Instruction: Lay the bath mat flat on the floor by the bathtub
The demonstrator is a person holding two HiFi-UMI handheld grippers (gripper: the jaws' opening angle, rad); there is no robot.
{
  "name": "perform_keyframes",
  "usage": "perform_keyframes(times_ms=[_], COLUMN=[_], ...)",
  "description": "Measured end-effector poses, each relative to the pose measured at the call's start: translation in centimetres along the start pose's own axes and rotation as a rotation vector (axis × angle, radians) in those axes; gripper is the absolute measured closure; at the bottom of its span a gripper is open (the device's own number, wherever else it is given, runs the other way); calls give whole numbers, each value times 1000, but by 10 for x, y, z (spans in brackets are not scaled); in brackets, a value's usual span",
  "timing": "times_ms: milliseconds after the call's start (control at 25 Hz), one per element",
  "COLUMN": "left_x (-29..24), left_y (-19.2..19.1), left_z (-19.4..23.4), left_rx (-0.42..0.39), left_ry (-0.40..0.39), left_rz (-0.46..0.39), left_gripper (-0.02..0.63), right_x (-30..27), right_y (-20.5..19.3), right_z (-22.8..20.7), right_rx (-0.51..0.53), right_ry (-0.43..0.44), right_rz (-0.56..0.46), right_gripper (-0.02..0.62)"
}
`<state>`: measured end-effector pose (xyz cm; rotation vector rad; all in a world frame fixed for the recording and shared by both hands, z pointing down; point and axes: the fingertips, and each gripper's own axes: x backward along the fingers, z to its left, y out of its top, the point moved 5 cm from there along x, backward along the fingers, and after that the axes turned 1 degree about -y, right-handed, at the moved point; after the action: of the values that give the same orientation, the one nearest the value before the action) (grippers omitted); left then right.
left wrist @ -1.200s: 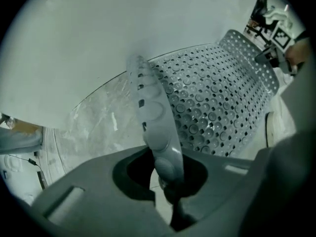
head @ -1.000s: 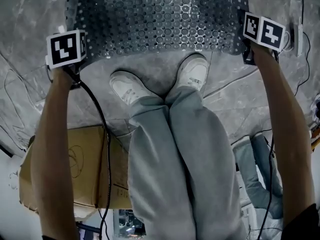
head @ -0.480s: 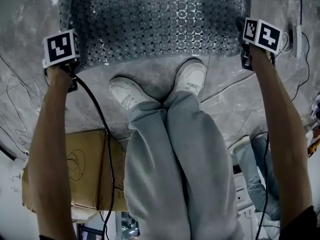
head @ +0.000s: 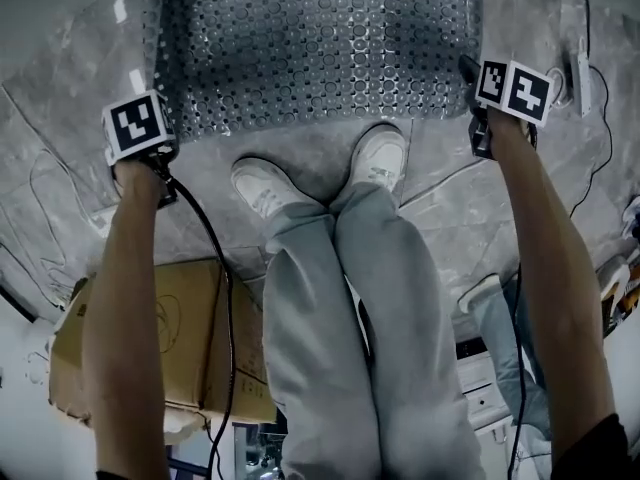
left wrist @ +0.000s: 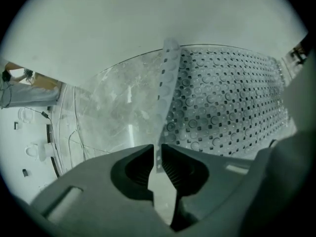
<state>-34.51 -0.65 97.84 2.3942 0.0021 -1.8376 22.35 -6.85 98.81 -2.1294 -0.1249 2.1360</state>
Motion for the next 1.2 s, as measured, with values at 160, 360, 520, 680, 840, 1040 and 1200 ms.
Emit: perform_keyframes(times_ms=[160,360,520,680,840,1040,1200], left_x=[24,47,67,93,122,155,180], left_y=[-9,-11,-16,-27,-38,-51,-58], left_z=[-17,-32,-43,-61,-89,-109,-119], left_rx=[-10,63,103,163,147,205,196], left_ry=[-5,-74,-124,-185,-264,-369,-410], left_rz=[19,10,26,62,46,65,59], left_gripper=[565,600,600,600,600,600,600], right_x=[18,39,58,81,106,136,165], right_y=[1,1,-7,-10,-14,-22,-28], right_z=[16,38,52,70,89,105,119], right_rx=[-18,-22,-21,-61,-79,-60,-66], right_ry=[33,101,135,187,221,230,274], right_rz=[-2,7,26,24,26,63,78], right_gripper=[400,403,411,422,426,435,456])
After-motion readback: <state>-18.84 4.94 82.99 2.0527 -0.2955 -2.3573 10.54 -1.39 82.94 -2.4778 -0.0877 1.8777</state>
